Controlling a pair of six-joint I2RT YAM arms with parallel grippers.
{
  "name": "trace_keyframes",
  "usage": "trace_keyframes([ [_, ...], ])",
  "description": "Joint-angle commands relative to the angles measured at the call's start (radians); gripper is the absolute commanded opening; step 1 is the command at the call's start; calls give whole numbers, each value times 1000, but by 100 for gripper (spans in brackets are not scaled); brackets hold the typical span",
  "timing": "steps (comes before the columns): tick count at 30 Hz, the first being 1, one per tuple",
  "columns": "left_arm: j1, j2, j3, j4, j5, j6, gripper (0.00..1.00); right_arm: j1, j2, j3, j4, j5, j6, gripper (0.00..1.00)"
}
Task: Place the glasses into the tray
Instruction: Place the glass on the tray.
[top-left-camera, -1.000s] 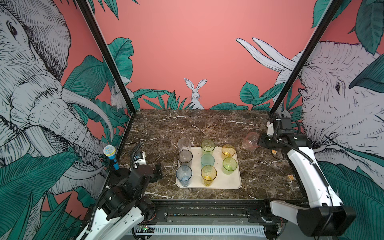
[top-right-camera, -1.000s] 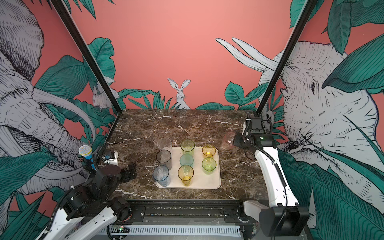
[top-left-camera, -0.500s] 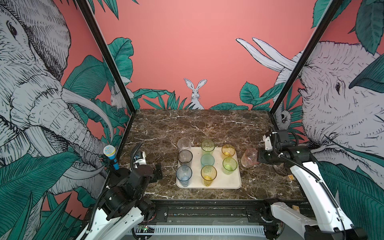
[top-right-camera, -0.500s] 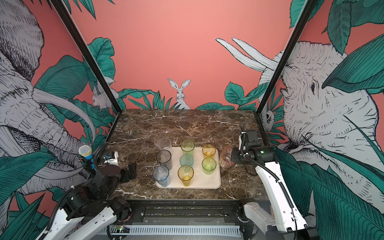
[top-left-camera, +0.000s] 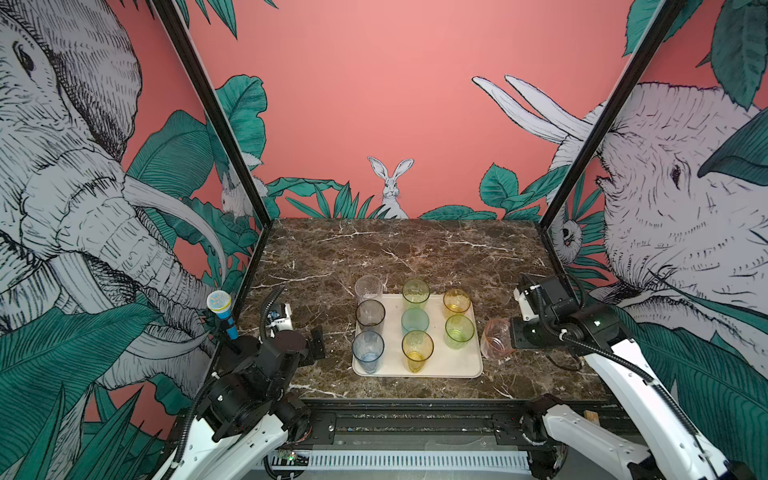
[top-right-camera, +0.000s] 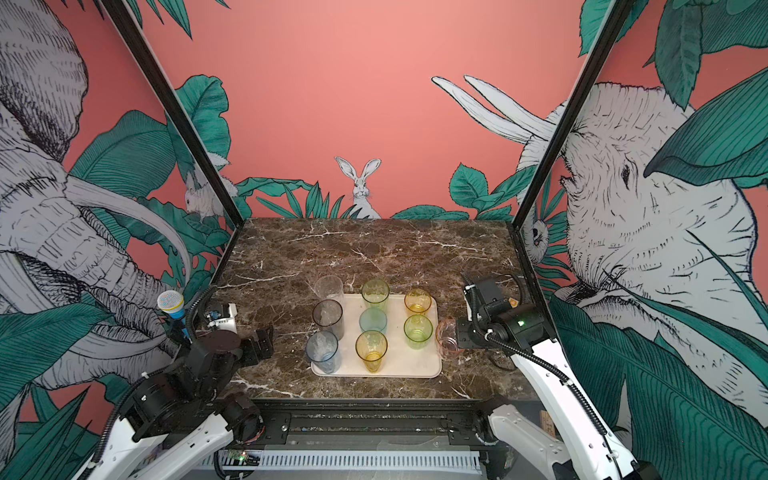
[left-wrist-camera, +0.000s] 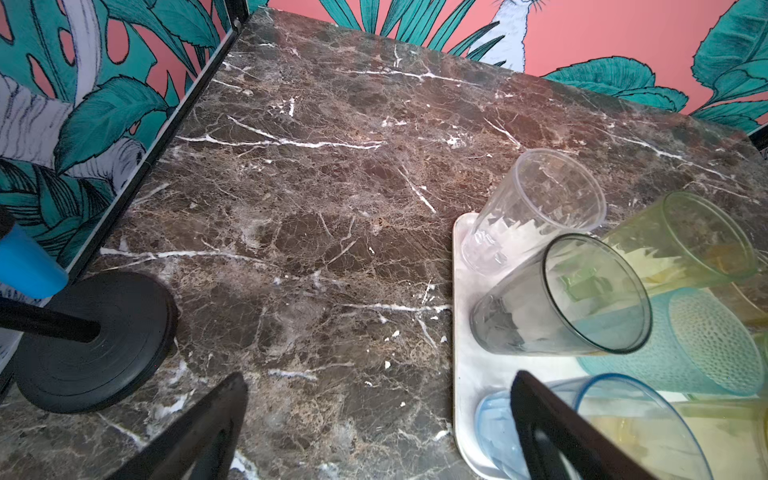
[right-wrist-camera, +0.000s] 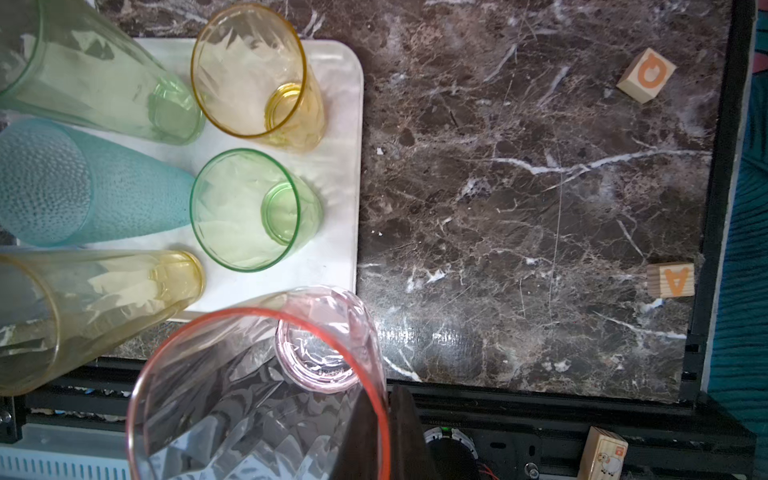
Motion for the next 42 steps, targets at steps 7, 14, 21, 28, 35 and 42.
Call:
trace_keyframes([
  [7, 3, -8, -12, 13, -4, -11, 99, 191, -33, -132, 52, 44, 103, 0],
  [14, 3, -9, -14, 14, -1, -12, 99, 326, -56, -217, 140, 94, 181, 0],
  [21, 3, -9, -15, 11, 1, -16, 99, 381, -53, -301, 246, 109, 236, 0],
  [28, 3, -12, -19, 11, -1, -16, 99, 414, -13, -344, 322, 119, 255, 0],
  [35, 3, -18, -19, 11, 1, -18, 99, 419, -7, -371, 372, 124, 264, 0],
  [42, 3, -19, -19, 11, 1, -19, 99, 419, 1, -391, 407, 133, 274, 0],
])
